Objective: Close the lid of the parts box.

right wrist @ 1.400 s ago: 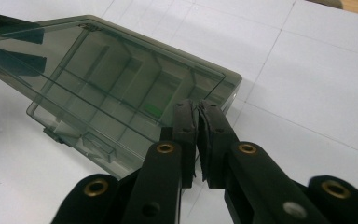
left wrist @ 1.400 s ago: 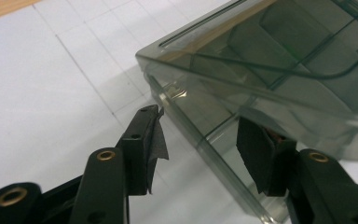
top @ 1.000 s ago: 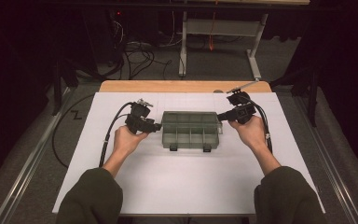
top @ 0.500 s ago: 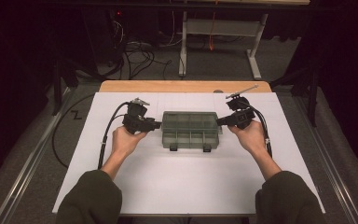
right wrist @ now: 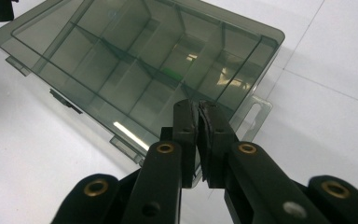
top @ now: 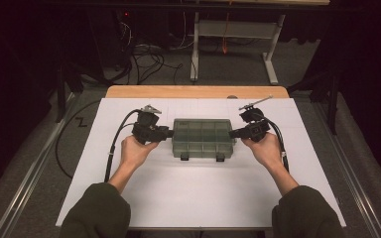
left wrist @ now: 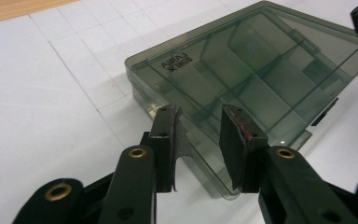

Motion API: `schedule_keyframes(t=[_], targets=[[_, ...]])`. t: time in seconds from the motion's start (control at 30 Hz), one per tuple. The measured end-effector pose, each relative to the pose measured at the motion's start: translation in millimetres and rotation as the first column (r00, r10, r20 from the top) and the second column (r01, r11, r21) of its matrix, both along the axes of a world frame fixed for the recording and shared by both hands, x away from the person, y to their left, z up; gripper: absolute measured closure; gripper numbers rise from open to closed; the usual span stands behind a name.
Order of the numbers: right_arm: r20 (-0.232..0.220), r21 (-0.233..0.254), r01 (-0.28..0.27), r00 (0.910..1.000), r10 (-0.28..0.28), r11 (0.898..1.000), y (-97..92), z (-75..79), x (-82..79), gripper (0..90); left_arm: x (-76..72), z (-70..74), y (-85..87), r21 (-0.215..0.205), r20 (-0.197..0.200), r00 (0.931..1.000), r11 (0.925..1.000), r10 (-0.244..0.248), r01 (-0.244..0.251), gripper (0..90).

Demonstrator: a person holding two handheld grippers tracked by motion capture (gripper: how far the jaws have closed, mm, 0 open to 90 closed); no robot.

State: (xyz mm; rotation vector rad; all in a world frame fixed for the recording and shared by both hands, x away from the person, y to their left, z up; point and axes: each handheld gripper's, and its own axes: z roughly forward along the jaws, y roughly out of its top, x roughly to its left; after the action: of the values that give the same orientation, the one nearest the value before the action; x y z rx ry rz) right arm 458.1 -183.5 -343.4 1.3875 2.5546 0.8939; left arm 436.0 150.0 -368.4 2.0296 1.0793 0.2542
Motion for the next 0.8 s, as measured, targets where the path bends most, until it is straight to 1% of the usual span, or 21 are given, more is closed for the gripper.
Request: schedule_keyframes(t=[0.2, 0.33, 0.43, 0.6, 0.63, 0.7, 0.8], targets=[[-0.003, 0.010, 0.000, 1.0000, 0.000, 1.000, -1.6, -5.6, -1.5, 87.7, -1.1, -3.9, -7.7, 0.014, -0.010, 0.9996, 0.9996, -0.025, 0.025, 68.9], [-0.001, 0.011, -0.003, 1.0000, 0.003, 1.000, -2.5, -8.8, -2.8, 87.6, -1.3, -6.3, -11.2, 0.016, -0.015, 0.9992, 0.9992, -0.038, 0.038, 70.8], [-0.004, 0.011, -0.008, 1.0000, 0.008, 1.000, -3.1, -11.5, -3.9, 87.7, -2.2, -7.8, -14.9, 0.027, -0.017, 0.9986, 0.9983, -0.050, 0.051, 71.8], [-0.009, 0.009, -0.008, 0.9999, 0.008, 1.000, -3.5, -16.8, -5.8, 87.7, -3.8, -9.9, -18.9, 0.037, -0.017, 0.9982, 0.9976, -0.058, 0.059, 72.5], [-0.009, 0.011, -0.008, 0.9999, 0.008, 1.000, -3.6, -17.8, -6.1, 87.7, -4.4, -11.2, -19.2, 0.032, -0.016, 0.9982, 0.9978, -0.058, 0.059, 72.5], [-0.014, 0.007, -0.009, 0.9999, 0.009, 1.000, -3.4, -19.9, -6.5, 87.7, -5.0, -14.6, -19.9, 0.043, -0.021, 0.9979, 0.9972, -0.061, 0.062, 72.7], [-0.016, -0.002, -0.014, 0.9998, 0.014, 1.000, -3.0, -22.3, -6.8, 87.7, -6.0, -18.4, -19.0, 0.041, -0.021, 0.9981, 0.9974, -0.058, 0.059, 72.8]])
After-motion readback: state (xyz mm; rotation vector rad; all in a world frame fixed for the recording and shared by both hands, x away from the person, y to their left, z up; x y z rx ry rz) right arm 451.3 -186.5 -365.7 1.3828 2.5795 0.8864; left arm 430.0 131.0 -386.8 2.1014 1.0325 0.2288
